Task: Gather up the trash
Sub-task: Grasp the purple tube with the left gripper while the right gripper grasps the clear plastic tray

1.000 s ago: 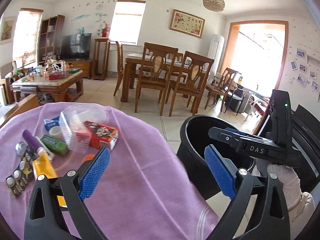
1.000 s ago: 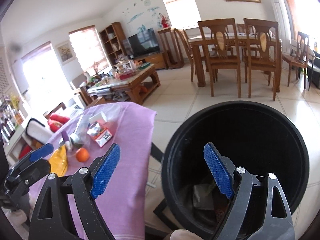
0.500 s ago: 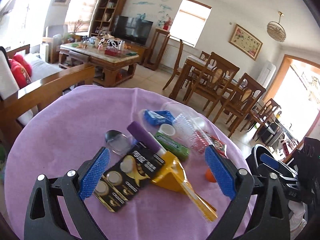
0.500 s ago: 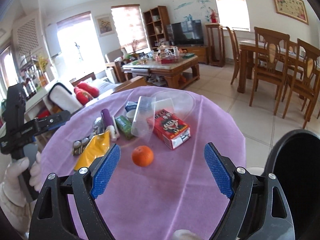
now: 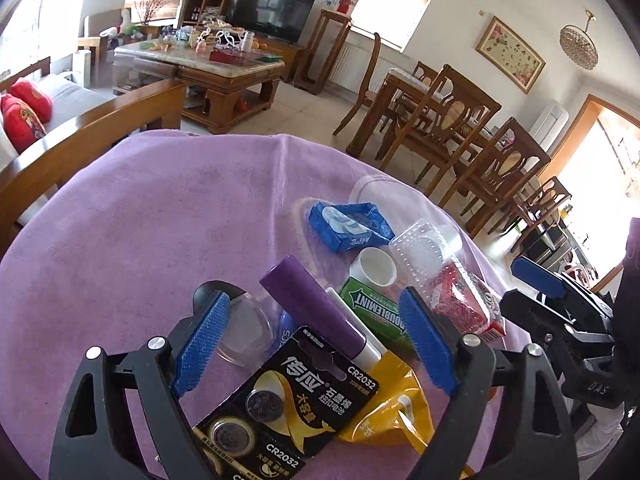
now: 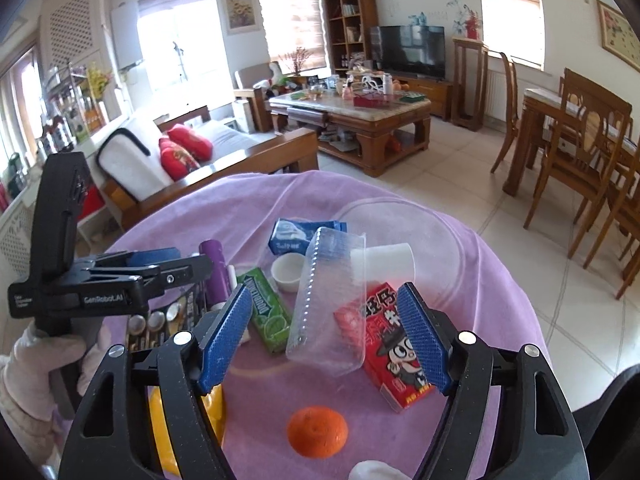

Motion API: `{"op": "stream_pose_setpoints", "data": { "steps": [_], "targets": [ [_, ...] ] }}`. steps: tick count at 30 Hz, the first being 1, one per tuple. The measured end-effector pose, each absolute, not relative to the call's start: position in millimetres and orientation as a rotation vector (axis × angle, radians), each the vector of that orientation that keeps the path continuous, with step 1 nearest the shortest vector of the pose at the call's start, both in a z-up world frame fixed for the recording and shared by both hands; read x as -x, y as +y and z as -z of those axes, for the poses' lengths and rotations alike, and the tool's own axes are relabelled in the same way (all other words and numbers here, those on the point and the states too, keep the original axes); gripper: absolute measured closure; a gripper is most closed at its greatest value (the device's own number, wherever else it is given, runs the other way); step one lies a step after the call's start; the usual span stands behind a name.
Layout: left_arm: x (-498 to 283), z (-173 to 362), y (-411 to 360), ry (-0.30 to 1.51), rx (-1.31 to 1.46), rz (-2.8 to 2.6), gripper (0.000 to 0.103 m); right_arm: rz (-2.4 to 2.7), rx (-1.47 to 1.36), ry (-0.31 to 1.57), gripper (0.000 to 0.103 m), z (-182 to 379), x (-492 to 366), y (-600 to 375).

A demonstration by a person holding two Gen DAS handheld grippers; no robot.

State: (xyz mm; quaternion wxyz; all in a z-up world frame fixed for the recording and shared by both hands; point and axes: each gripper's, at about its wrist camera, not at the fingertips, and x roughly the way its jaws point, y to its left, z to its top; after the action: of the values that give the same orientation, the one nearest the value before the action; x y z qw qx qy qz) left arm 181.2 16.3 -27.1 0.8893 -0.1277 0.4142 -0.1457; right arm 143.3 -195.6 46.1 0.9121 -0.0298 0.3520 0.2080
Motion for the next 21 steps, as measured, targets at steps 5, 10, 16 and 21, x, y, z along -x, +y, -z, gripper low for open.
{"op": "stream_pose_setpoints", "data": {
  "steps": [5, 10, 16, 21],
  "targets": [
    [-191.0, 33.2, 16.5, 0.898, 0.287, 0.353, 0.041, -0.411, 0.129, 0.788, 0.044, -28.0, -175.3, -175.1],
    [-197.3, 41.2, 11.2, 0.918, 0.281, 0.37, 0.058, -0.403, 0.186, 0.814, 0.052, -10.9, -184.6, -160.4],
    [-190.1, 41.9, 10.5, 0.889, 0.302, 0.397, 0.077, -0.406, 0.182, 0.808, 0.057, -6.6, -183.4, -158.2],
    [-172.6, 24.0, 16.0, 0.804, 0.33, 0.417, 0.079, -0.42, 0.114, 0.792, 0.062, -10.8, -173.9, -168.0]
  ]
}}
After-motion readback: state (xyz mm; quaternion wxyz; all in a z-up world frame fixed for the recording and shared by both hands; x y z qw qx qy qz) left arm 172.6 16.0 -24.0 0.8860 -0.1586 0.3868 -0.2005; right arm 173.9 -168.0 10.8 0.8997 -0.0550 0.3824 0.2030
